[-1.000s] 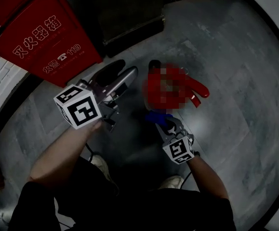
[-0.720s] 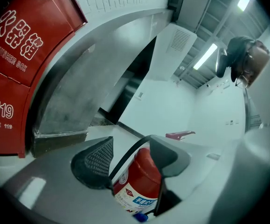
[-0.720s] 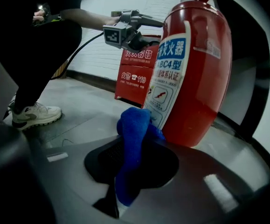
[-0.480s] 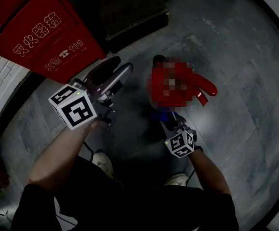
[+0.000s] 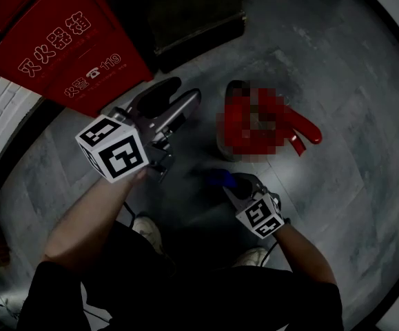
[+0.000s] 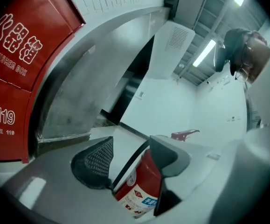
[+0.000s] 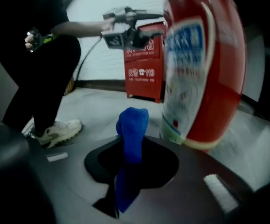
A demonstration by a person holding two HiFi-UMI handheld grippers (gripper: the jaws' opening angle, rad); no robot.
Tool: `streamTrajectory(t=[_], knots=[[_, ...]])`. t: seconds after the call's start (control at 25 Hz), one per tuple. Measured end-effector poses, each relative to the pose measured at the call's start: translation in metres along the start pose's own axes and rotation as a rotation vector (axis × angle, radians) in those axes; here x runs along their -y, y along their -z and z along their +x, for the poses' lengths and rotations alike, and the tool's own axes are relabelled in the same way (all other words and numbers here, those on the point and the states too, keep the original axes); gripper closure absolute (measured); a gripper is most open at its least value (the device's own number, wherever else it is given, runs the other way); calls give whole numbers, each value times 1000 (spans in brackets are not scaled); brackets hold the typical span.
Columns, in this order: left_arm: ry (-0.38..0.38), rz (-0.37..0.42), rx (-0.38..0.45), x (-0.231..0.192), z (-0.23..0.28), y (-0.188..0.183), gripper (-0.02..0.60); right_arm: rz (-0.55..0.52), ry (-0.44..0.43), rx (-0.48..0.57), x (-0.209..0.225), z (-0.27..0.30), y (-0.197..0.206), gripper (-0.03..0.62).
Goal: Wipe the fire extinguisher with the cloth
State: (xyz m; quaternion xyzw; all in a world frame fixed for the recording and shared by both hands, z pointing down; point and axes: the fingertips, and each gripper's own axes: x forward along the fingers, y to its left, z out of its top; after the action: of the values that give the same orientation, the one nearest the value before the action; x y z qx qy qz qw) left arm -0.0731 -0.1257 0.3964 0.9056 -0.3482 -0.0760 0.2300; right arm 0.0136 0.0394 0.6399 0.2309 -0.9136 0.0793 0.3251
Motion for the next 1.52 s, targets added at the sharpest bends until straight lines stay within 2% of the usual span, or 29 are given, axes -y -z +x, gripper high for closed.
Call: streamTrajectory(t=[0.16, 0.28, 0.4, 0.52, 0.6, 0.68, 0.8, 0.96, 1.12, 1.2, 1.28, 1.4, 1.52], knots=[[-26, -56, 109, -6, 4, -30, 337, -102, -31, 113, -13, -51, -98, 526], [2, -26, 125, 0, 7, -41, 337, -172, 25, 162, -15, -89, -161, 526], [99, 104, 22, 10, 15, -43, 346, -129, 166, 222, -8, -123, -202, 526], [286, 274, -128, 35, 34, -50, 348, -137, 356, 245, 0, -137, -221, 526], [350, 292, -141, 41, 50, -57, 347, -199, 493, 216, 10, -139, -229, 526], [377, 249, -127, 40, 61, -60, 347, -239, 604, 180, 20, -136, -232, 526], [405, 195, -123, 39, 71, -56, 347, -205, 740, 100, 42, -132, -222, 526], [430, 181, -156, 42, 72, -36, 348, -240, 844, 38, 54, -138, -222, 528], [417, 108, -176, 32, 68, -12, 347, -160, 856, 17, 60, -128, -210, 536], [403, 82, -178, 28, 65, -7, 347, -173, 858, 26, 53, -124, -207, 543], [402, 71, -173, 29, 64, -6, 347, -218, 824, 32, 41, -116, -202, 543], [434, 90, -188, 40, 64, -1, 347, -237, 780, -50, 28, -97, -171, 534], [455, 118, -209, 47, 62, 3, 347, -162, 828, -35, 35, -88, -150, 531]])
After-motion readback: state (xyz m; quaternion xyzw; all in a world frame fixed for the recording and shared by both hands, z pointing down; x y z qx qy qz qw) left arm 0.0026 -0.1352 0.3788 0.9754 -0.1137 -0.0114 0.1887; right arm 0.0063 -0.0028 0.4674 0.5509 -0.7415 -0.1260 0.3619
